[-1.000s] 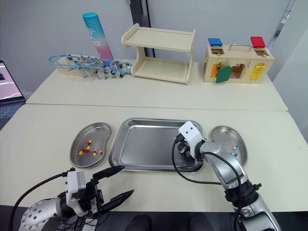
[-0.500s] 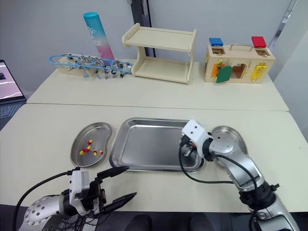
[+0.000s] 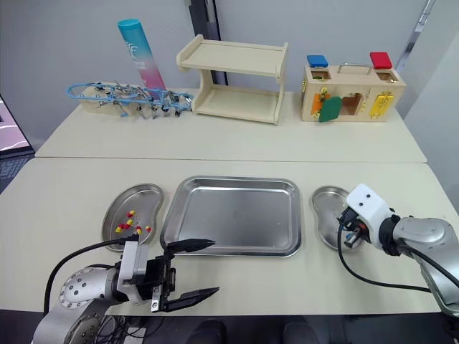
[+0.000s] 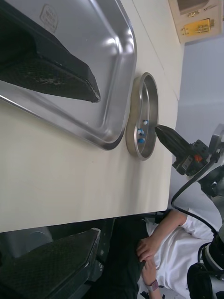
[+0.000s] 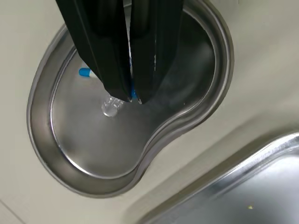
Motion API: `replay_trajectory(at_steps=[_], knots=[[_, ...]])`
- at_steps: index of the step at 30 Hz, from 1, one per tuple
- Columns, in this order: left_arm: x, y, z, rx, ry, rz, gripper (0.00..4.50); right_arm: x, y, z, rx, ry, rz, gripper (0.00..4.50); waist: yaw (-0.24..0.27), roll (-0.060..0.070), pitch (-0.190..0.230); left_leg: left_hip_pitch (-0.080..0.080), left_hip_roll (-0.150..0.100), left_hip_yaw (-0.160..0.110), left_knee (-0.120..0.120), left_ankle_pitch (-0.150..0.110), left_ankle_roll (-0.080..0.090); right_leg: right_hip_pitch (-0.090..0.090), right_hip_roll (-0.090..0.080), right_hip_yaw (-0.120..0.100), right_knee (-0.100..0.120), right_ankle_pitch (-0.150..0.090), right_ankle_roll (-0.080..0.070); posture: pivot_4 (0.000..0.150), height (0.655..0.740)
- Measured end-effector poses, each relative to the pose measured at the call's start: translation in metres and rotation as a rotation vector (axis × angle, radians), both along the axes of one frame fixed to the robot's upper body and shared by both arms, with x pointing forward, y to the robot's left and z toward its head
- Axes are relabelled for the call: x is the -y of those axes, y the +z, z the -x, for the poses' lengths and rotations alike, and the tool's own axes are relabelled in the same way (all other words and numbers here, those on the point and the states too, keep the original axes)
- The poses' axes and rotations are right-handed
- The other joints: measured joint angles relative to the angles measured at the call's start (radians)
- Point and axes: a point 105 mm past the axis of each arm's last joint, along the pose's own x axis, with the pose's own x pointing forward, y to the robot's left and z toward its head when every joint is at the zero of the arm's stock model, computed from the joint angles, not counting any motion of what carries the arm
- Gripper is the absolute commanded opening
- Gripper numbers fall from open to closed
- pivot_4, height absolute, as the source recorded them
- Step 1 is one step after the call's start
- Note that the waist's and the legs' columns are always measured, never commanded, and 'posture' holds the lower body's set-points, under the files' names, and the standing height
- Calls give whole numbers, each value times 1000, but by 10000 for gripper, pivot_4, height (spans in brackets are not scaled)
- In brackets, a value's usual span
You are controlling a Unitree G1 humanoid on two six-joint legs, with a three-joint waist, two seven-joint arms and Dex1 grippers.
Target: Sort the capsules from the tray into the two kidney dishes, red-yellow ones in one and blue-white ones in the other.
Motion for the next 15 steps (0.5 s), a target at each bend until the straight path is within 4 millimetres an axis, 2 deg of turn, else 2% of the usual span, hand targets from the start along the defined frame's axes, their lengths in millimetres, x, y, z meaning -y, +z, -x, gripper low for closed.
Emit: replay_trajectory(at_steps=[1, 6, 12, 15], knots=[[0, 0, 0, 0, 0, 0, 45000, 0, 0, 0, 4, -5, -2, 6519, 1, 0, 0, 0, 0, 0, 0, 0, 0, 0, 0, 0, 0, 0, 0, 1500, 7400], [0, 0, 0, -3, 2, 1, 45000, 1, 3, -3, 35, -22, -7, 21347, 4, 0, 0, 0, 0, 0, 0, 0, 0, 0, 0, 0, 0, 0, 0, 1500, 7400], [0, -1, -3, -22, 27, 8, 45000, 8, 12, -5, 68, -7, 12, 21347, 4, 0, 0, 0, 0, 0, 0, 0, 0, 0, 0, 0, 0, 0, 0, 1500, 7400], [0, 0, -4, -26, 47, 14, 45000, 12, 13, 1, 77, 46, 27, 21347, 5, 0, 0, 0, 0, 0, 0, 0, 0, 0, 0, 0, -1, 0, 0, 1500, 7400]])
